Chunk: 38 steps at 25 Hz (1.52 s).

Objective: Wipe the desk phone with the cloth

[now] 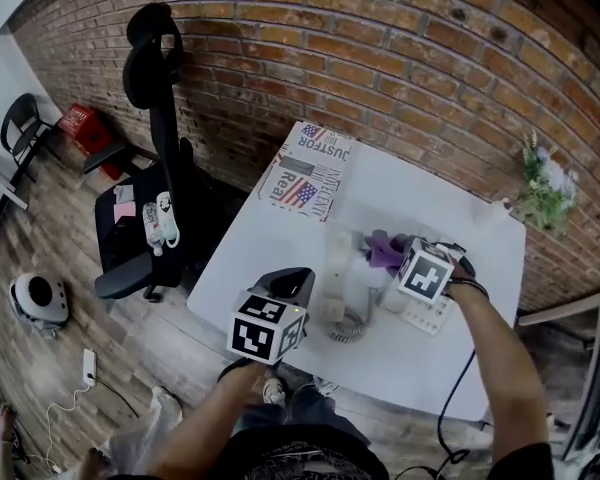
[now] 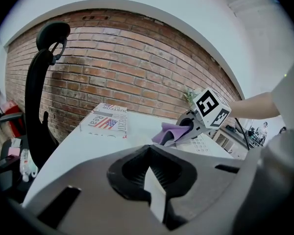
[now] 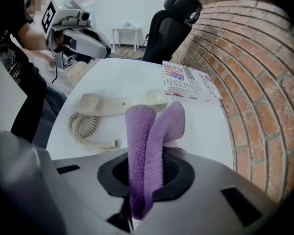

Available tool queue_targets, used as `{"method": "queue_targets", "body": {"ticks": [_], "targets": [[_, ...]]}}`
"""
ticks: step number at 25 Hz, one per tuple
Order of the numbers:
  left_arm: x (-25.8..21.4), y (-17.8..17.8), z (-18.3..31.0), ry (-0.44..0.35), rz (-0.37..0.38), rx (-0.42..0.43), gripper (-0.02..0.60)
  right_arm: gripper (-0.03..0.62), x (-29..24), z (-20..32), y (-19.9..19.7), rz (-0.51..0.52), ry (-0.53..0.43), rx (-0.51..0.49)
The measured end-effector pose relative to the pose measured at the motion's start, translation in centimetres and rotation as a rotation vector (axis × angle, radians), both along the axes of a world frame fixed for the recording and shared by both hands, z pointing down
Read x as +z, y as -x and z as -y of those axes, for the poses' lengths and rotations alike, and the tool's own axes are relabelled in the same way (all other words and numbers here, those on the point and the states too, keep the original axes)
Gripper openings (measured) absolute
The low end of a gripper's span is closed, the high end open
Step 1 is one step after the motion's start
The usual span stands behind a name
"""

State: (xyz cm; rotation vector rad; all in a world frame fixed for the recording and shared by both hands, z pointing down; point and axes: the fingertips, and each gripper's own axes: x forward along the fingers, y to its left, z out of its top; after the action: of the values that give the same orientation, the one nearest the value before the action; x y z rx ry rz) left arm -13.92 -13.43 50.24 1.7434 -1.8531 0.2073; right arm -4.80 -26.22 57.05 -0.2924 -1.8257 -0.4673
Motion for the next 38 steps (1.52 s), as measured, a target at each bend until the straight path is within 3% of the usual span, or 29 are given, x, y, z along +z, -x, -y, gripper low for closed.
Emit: {"method": "queue_targets", "body": {"ticks": [15, 24, 27, 33, 38], "targets": [[-0.1, -1.7, -3.7, -0.020, -0.024, 0.084, 0.005, 0.049, 0.9, -5.8, -2.0, 0.084, 0.062, 0.215], [-0.6, -2.0, -5.6, -0.042, -0.019, 0.115, 0.005, 0.048, 0.6, -7.6, -2.8, 0.187, 0.086, 0.400], [-0.9, -2.2, -6.1, -0.047, -0.021, 0.127, 0.005, 0.048, 0.3, -7.9, -3.1, 0.246, 0.120, 0.528], [-1.2, -3.1, -7.0, -0.062, -0.035, 0.155, 0.005, 0.048, 0.1, -8.8, -4.2, 0.452, 0.292, 0.912], [-2.1, -4.4, -6.6, -0.082, -0.048, 0.189, 0.005, 0.048, -2.4, -10.1, -5.8, 0.599, 0.334, 1.041]]}}
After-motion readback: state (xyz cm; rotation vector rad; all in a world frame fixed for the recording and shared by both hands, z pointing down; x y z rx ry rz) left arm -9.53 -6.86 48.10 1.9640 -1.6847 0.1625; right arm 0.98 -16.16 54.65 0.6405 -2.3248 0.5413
